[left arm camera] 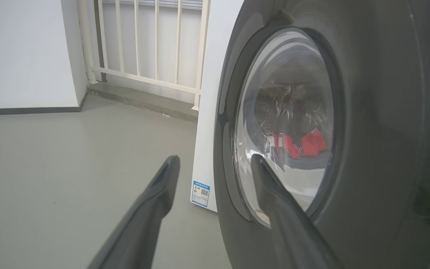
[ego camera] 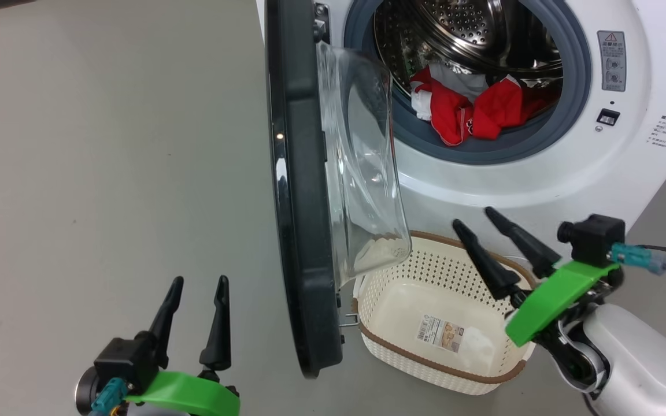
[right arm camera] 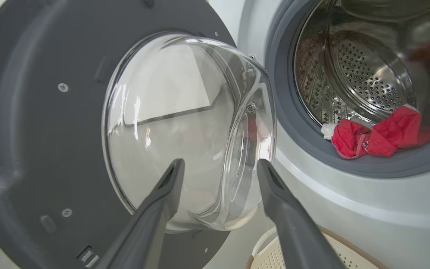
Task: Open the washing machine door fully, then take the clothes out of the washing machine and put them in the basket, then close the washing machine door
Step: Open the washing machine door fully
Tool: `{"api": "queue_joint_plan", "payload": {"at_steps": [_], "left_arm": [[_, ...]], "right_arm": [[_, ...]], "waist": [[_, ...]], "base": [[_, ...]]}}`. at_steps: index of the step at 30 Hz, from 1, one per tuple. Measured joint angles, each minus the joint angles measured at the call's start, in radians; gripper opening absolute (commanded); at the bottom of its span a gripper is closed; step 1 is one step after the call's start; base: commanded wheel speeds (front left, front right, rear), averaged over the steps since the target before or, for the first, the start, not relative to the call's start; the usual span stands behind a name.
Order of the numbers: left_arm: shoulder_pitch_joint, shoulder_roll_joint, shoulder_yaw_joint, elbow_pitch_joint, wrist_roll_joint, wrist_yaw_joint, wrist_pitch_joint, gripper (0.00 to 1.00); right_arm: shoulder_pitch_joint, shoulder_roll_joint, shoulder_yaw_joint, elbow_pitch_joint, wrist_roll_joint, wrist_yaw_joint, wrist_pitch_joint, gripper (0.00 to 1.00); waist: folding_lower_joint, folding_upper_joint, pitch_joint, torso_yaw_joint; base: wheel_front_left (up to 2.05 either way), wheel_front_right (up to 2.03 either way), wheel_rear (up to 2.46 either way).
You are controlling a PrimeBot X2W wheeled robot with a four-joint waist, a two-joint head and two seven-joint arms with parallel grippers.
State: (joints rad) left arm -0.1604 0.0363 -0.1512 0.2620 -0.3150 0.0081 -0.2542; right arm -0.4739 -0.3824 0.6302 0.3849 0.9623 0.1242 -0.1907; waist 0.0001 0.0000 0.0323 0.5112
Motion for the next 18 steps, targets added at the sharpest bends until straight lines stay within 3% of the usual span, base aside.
{"api": "queue_joint_plan", "payload": {"at_steps": [3,5,11,18], "left_arm": [[0.000,0.000,0.005,0.001,0.007,-0.001,0.000,1.00],[0.000,0.000,0.010,0.001,0.007,-0.001,0.000,1.00],[0.001,0.001,0.017,-0.013,0.008,-0.009,0.000,1.00],[0.001,0.001,0.016,-0.022,0.008,-0.009,0.000,1.00]], "right_arm": [[0.000,-0.001,-0.009,0.068,-0.087,0.000,-0.051,1.00],[0.005,0.014,-0.067,0.089,-0.133,0.000,-0.057,1.00],[0.091,0.098,-0.292,0.033,-0.340,0.000,-0.063,1.00],[0.194,0.194,-0.439,-0.052,-0.508,0.000,-0.065,1.00]], "waist": [[0.0000,0.0000,-0.003,-0.002],[0.0000,0.0000,-0.003,-0.006],[0.0000,0.0000,0.003,-0.020],[0.0000,0.0001,0.008,-0.033]], "base": [[0.00,0.00,0.00],[0.00,0.00,0.00],[0.00,0.00,0.00],[0.00,0.00,0.00]]}}
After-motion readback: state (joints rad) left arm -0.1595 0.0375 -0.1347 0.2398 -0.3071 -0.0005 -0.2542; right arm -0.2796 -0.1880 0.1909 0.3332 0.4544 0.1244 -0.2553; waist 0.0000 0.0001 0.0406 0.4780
